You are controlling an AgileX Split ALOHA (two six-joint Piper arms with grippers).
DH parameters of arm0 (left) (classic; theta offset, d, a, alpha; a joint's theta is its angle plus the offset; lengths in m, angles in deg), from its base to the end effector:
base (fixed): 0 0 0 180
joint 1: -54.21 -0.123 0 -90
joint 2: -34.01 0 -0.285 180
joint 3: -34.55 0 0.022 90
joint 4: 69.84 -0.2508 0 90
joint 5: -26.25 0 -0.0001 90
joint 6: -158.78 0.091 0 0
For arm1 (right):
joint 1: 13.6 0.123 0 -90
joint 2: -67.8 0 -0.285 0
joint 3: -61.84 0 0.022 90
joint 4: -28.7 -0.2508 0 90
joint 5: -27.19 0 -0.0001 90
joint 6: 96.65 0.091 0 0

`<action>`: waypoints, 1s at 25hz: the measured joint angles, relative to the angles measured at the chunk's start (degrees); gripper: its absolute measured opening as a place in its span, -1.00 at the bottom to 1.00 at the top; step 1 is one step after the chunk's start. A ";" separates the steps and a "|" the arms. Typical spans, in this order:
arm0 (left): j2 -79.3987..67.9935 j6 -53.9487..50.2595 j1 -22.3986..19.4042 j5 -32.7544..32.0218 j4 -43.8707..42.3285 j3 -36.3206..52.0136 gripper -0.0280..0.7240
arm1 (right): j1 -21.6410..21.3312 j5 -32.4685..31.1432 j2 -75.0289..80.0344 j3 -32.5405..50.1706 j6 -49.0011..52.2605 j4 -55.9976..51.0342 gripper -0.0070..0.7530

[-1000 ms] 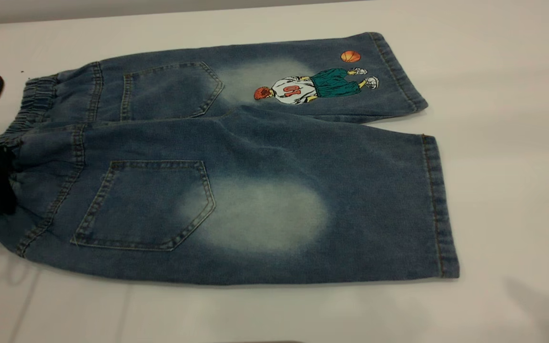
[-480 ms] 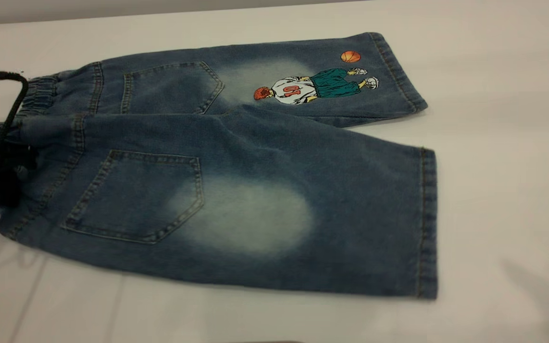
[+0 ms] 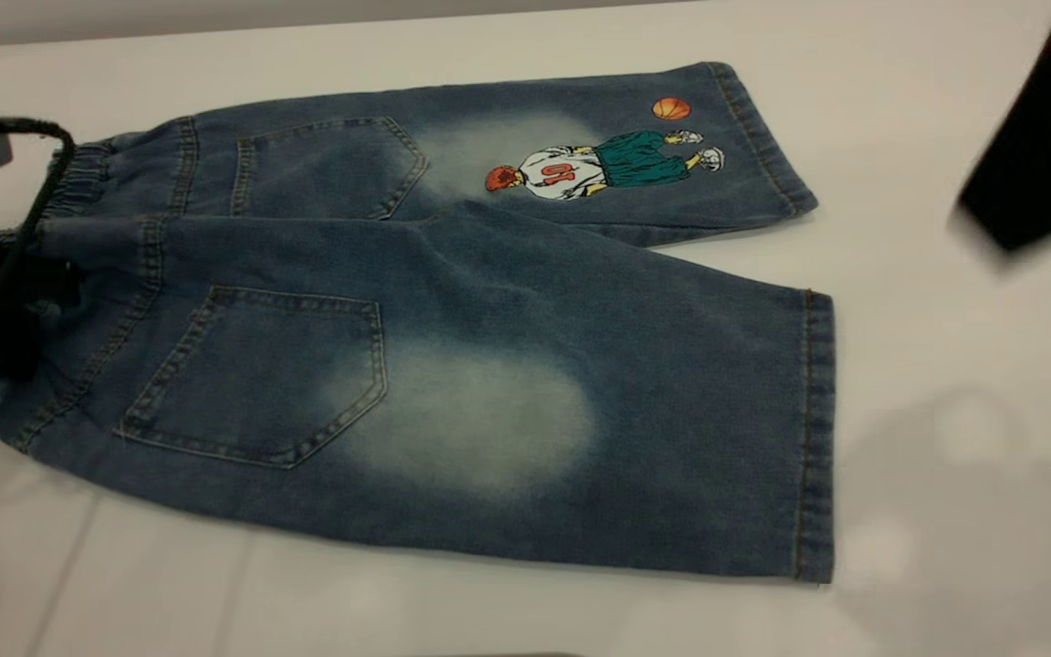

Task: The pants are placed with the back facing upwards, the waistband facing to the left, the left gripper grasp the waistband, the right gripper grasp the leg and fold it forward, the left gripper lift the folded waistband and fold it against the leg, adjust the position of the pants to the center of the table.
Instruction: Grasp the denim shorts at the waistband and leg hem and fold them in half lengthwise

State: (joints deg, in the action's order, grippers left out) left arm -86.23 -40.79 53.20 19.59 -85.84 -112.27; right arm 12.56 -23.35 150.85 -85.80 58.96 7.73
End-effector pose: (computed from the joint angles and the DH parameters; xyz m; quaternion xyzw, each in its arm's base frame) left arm 0.3066 0.0083 0.0694 -0.0430 0.9835 0.0117 0.1755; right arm 0.1913 0.1220 0.2341 -0.3284 0.9242 0.1554 0.1179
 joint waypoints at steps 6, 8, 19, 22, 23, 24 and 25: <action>0.17 1.25 0.04 -7.61 0.26 -4.26 -0.67 | 11.52 6.65 11.36 -0.06 15.27 13.82 0.45; 0.17 1.43 0.04 -9.24 0.32 -5.51 -0.67 | 13.71 9.68 15.37 -0.13 18.96 16.55 0.45; 0.17 1.49 1.42 -14.97 0.45 -10.82 -0.68 | 15.02 20.72 32.45 -0.54 23.83 19.25 0.45; 0.17 1.49 2.35 -15.59 0.50 -11.80 -0.68 | 15.02 22.25 34.13 -0.54 23.71 18.32 0.45; 0.17 1.49 2.62 -15.85 0.50 -12.01 -0.68 | 15.02 22.65 34.30 -0.54 23.71 17.79 0.45; 0.17 1.49 2.69 -16.15 0.50 -12.32 -0.68 | 15.14 22.97 34.35 -0.54 23.70 17.39 0.45; 0.17 1.49 2.74 -16.29 0.52 -12.51 -0.68 | 15.41 23.40 34.35 -0.54 23.58 17.07 0.45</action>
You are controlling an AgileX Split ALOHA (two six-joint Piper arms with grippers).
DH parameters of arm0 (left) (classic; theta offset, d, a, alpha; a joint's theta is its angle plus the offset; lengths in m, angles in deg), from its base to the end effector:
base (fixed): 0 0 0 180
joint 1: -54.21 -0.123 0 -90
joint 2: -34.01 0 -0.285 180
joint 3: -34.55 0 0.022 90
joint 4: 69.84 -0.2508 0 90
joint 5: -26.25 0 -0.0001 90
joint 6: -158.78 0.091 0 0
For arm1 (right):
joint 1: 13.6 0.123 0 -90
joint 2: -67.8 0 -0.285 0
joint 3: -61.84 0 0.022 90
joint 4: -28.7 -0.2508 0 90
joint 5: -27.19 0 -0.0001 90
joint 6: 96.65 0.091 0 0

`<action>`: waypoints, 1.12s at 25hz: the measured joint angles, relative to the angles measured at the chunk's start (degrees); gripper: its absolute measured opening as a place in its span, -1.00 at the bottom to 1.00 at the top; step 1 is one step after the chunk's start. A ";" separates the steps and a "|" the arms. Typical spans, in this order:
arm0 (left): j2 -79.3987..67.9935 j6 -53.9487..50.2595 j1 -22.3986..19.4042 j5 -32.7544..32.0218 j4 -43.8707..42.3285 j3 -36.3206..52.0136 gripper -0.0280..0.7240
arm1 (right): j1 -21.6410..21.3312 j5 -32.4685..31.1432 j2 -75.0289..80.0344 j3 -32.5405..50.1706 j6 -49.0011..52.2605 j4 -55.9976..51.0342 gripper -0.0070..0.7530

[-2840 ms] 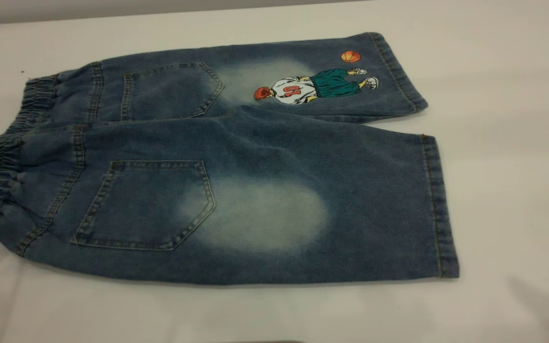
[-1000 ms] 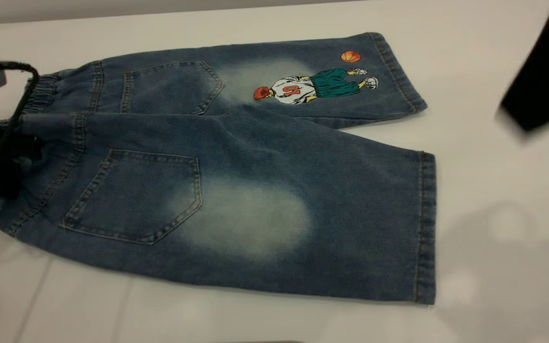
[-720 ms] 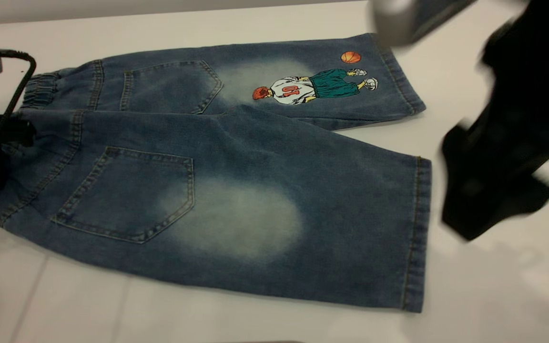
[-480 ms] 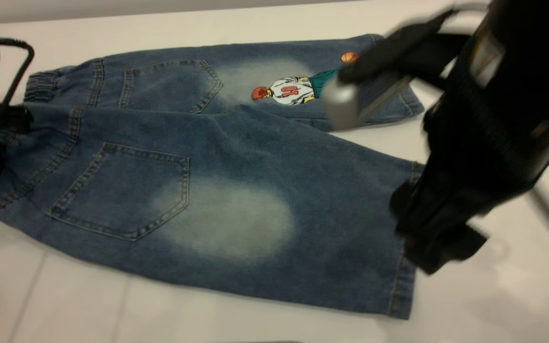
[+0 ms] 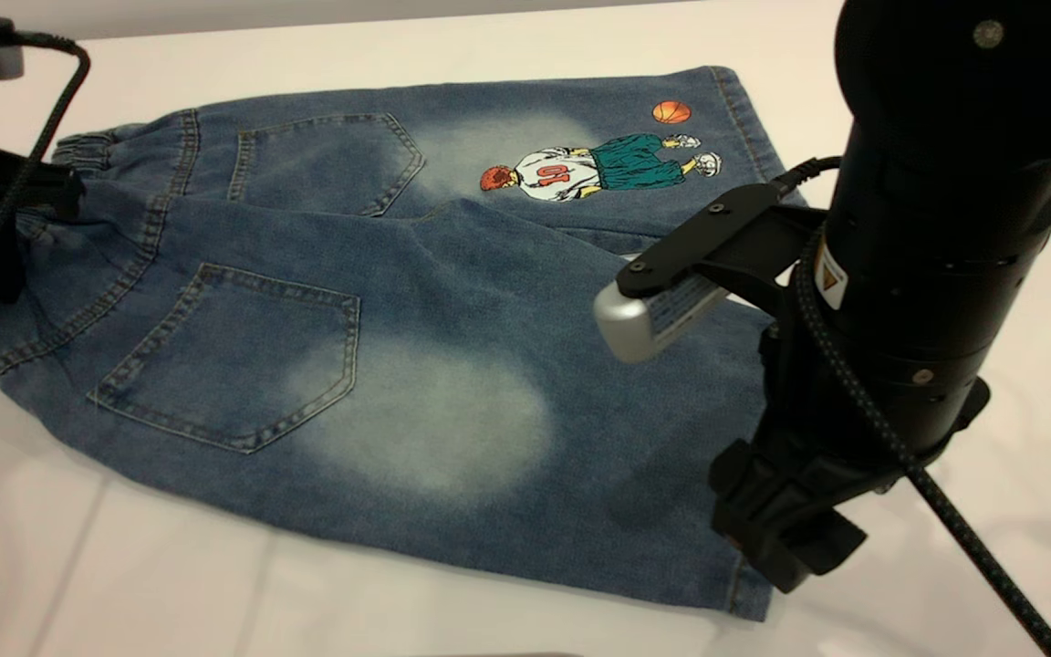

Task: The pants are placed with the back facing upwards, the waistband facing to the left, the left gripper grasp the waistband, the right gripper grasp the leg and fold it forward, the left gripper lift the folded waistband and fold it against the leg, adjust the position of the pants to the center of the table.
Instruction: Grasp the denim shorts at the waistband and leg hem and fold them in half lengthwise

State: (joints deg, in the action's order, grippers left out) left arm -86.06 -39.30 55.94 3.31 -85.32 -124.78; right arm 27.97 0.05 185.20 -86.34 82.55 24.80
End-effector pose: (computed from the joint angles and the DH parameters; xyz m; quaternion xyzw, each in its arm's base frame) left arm 0.3452 -0.0009 0.1028 -0.0253 0.9873 0.0443 0.1505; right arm 0.2107 0.1907 0.0810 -0.3332 0.9422 0.0265 0.0240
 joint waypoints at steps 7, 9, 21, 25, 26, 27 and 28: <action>0.00 0.00 0.60 -0.73 0.12 -0.50 -0.68 | 5.66 2.74 0.97 -0.07 -0.31 -0.71 0.45; 0.00 0.00 0.60 -0.73 0.12 -0.48 -0.68 | 6.40 3.74 2.23 -0.07 -0.31 -0.78 0.45; 0.00 0.00 0.60 -0.73 0.12 -0.48 -0.68 | 6.42 7.77 7.78 -0.47 0.80 1.62 0.25; 0.00 0.00 0.60 -0.85 0.12 -0.48 -0.68 | 5.55 9.17 7.90 -0.61 0.80 2.89 -0.44; 0.00 0.00 0.60 -0.90 0.12 -0.48 -0.68 | 4.83 9.22 7.90 -0.65 0.80 2.89 -0.66; 0.00 0.00 0.60 -1.03 0.14 -0.52 -0.68 | 4.07 9.11 7.90 -0.65 0.80 2.89 -0.77; 0.00 0.00 0.60 -1.46 0.25 -0.60 -0.68 | 3.18 8.58 7.60 -0.65 0.80 2.89 -0.83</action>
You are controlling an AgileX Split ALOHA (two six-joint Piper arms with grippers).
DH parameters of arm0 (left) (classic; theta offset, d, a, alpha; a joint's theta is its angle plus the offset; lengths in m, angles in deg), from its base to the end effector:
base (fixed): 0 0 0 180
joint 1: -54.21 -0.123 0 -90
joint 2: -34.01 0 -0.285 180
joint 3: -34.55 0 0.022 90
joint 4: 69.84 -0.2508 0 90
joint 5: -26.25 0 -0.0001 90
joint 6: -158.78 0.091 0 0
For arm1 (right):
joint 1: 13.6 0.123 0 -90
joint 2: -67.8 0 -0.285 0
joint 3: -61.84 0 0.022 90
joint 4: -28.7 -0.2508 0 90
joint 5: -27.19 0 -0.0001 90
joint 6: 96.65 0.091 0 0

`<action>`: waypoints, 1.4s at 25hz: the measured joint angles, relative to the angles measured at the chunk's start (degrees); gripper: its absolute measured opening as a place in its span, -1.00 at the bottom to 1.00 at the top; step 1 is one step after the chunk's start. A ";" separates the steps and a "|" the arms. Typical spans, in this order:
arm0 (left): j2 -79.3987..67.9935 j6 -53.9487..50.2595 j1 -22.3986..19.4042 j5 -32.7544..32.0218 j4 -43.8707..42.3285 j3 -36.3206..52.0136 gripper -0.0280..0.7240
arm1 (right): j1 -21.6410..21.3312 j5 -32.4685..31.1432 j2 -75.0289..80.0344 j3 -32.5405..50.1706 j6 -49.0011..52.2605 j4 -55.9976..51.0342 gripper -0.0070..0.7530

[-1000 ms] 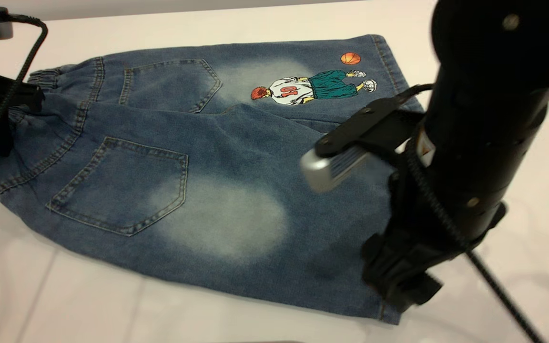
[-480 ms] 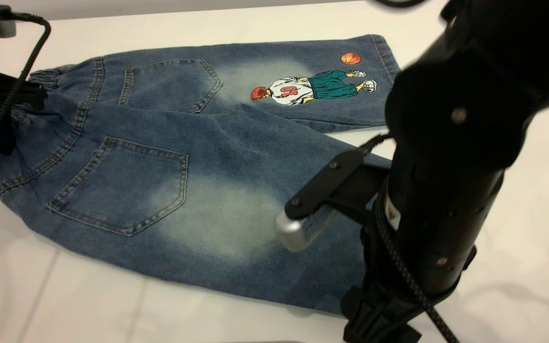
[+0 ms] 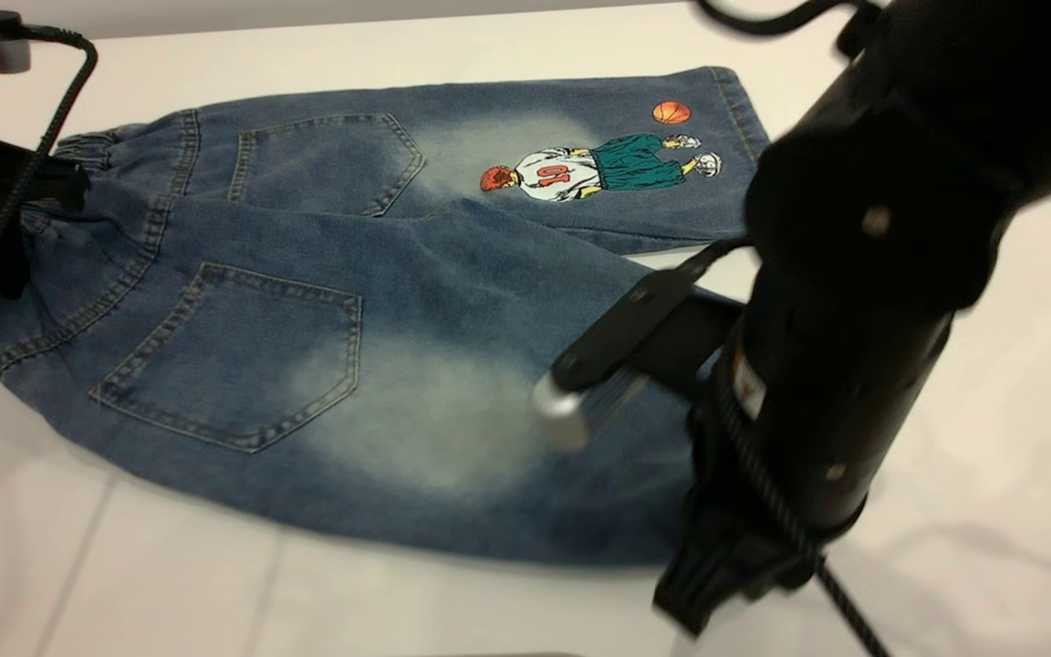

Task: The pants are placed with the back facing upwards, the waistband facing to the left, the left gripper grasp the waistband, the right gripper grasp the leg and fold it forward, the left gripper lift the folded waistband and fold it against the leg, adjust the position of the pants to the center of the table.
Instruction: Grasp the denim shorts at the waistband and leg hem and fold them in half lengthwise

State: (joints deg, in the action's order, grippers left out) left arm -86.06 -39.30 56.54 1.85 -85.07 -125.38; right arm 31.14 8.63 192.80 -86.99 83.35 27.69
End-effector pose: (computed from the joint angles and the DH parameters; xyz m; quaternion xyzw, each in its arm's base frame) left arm 0.3457 -0.0042 0.1043 -0.0234 0.9883 0.0457 0.1437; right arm 0.2079 0.2067 0.0453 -0.3726 0.9269 0.0204 0.0413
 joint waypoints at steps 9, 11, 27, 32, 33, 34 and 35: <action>4.66 0.16 0.00 -11.16 7.70 -6.80 -0.68 | -9.55 -14.55 -16.47 -7.84 0.00 2.97 -0.86; 4.94 0.16 0.04 -14.52 8.64 -9.50 -0.68 | -12.99 -16.77 -17.95 -12.79 -0.97 3.03 -0.86; 4.70 -16.65 -0.14 0.05 22.64 -14.76 -0.68 | -23.58 -27.06 -2.26 -42.44 -11.50 3.16 -0.86; 2.72 -29.97 -1.34 4.57 22.93 -14.81 -0.68 | -27.04 -28.25 1.12 -46.63 -11.69 2.58 -0.86; 2.14 -32.11 -1.41 5.29 22.93 -14.81 -0.68 | -28.07 -28.48 1.66 -47.01 -11.69 1.91 -0.86; 1.50 -33.95 -1.41 5.81 22.93 -14.81 -0.68 | -29.23 -28.49 2.30 -47.18 -11.69 1.01 -0.86; 0.93 -35.33 -1.41 6.53 22.93 -14.81 -0.68 | -30.19 -28.55 3.09 -47.25 -11.74 0.10 -0.86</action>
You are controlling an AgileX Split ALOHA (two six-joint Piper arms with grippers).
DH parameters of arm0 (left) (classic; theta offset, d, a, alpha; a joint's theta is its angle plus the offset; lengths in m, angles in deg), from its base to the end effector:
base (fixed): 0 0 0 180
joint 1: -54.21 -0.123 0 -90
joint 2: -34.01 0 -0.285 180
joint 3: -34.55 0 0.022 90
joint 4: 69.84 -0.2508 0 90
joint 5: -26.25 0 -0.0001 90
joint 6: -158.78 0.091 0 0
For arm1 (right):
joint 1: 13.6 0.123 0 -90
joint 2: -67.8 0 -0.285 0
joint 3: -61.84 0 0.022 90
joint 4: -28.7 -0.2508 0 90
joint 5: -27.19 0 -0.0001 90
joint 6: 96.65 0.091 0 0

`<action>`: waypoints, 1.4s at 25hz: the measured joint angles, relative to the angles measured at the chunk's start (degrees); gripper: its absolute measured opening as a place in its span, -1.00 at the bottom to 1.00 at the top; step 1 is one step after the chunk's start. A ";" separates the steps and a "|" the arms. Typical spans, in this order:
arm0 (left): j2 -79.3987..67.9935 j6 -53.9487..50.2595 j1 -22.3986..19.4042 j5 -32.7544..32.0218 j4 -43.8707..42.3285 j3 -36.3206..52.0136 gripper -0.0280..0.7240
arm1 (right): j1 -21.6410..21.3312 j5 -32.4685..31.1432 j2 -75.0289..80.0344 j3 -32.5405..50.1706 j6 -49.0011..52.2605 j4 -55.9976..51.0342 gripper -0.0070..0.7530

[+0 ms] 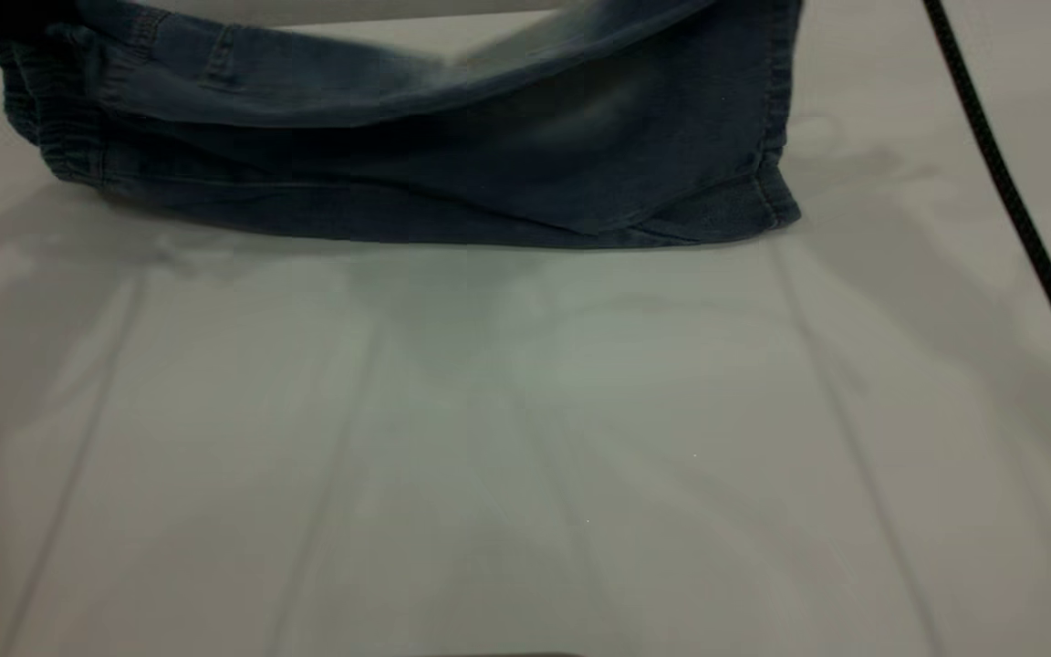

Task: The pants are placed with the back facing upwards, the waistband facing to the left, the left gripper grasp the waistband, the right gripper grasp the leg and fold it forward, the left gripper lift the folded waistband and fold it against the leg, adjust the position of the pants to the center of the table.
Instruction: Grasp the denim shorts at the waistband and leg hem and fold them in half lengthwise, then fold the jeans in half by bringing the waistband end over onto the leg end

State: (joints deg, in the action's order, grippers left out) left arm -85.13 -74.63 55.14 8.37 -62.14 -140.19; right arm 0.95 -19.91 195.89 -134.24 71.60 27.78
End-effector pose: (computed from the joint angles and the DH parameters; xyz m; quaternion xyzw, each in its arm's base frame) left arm 0.4138 -0.0105 0.1766 -0.4657 0.8231 -0.1830 0.2686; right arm 0.4343 0.1138 0.1887 -0.2195 0.9586 0.0112 0.1811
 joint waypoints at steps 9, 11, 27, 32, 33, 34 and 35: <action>-6.94 -5.47 0.10 12.26 -0.20 0.00 -0.67 | -4.86 5.79 5.00 -0.07 -1.60 -7.28 -0.81; -8.12 -4.36 0.10 14.43 -0.55 0.00 -0.64 | -4.67 7.62 5.04 -0.07 -1.61 -7.39 -0.71; -2.73 28.49 0.10 16.65 -34.42 -0.02 0.52 | -2.35 3.66 1.78 -0.07 -4.50 -16.58 0.55; -0.50 32.78 -0.78 -2.84 -39.73 -0.06 0.53 | 2.43 0.12 0.55 -0.17 -7.84 -25.00 0.50; -1.00 32.78 -1.47 -4.53 -39.86 -0.06 0.53 | 3.81 -0.22 0.60 -0.17 -8.44 -25.67 0.50; -1.54 32.94 -2.01 -5.38 -39.98 -0.06 0.53 | 5.19 -0.39 0.65 -0.17 -8.76 -26.14 0.50; -2.12 32.94 -2.39 -5.53 -40.05 -0.06 0.53 | 6.35 -0.47 0.65 -0.17 -8.99 -26.37 0.50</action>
State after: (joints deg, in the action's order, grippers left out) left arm -87.25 -41.70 52.75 2.85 -102.19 -140.25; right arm 7.30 -20.38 196.54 -134.41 62.61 1.41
